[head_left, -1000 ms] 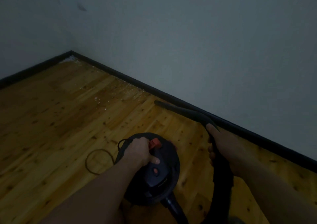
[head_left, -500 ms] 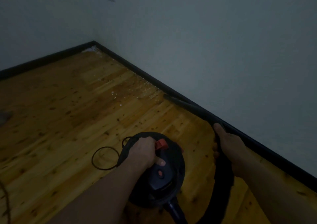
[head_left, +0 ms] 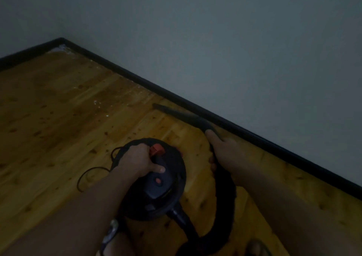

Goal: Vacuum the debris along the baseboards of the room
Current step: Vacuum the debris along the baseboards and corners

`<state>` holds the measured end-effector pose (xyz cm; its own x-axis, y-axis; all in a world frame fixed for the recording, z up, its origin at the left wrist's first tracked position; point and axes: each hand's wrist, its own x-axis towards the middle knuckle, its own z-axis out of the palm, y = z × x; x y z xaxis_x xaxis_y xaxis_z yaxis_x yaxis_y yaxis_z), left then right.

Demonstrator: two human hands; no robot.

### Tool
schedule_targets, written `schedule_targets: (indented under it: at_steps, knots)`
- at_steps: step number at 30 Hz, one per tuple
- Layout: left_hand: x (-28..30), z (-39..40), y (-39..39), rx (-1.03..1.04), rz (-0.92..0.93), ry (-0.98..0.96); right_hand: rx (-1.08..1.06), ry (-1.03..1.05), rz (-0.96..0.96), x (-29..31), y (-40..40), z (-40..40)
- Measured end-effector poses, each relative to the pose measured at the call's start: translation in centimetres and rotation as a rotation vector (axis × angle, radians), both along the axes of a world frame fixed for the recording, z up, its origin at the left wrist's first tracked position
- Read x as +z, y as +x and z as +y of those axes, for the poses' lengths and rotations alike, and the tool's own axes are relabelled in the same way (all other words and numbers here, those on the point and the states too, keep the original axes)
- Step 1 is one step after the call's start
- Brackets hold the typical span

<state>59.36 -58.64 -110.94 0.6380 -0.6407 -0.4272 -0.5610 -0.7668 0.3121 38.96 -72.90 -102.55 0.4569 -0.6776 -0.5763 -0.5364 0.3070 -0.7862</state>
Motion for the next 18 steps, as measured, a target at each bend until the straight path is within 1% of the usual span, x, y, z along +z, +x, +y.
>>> schedule_targets:
  at_steps: [3, 4, 6, 7, 11, 18]
  knots:
    - [0.5, -0.1, -1.8, -0.061, -0.110, 0.026, 0.008, -0.001, 0.004, -0.1, -1.3, 1.9]
    - [0.6, -0.4, -2.9, -0.108, -0.137, 0.038, -0.012, -0.008, -0.004, -0.4, -2.3, 2.4]
    - [1.0, -0.1, -3.5, -0.137, -0.173, 0.052, -0.008, -0.029, -0.034, -0.5, -2.5, 3.5]
    - [0.9, -0.5, -4.8, -0.185, -0.169, 0.064, -0.040, -0.048, -0.031, -0.5, -3.9, 3.9]
    - [0.6, -0.2, -5.8, -0.239, -0.147, 0.087, 0.009, -0.124, -0.016, 0.0, -4.2, 5.8]
    - [1.6, 0.3, -7.1, -0.256, -0.109, 0.046, 0.050, -0.222, 0.042, -0.7, -3.9, 7.9]
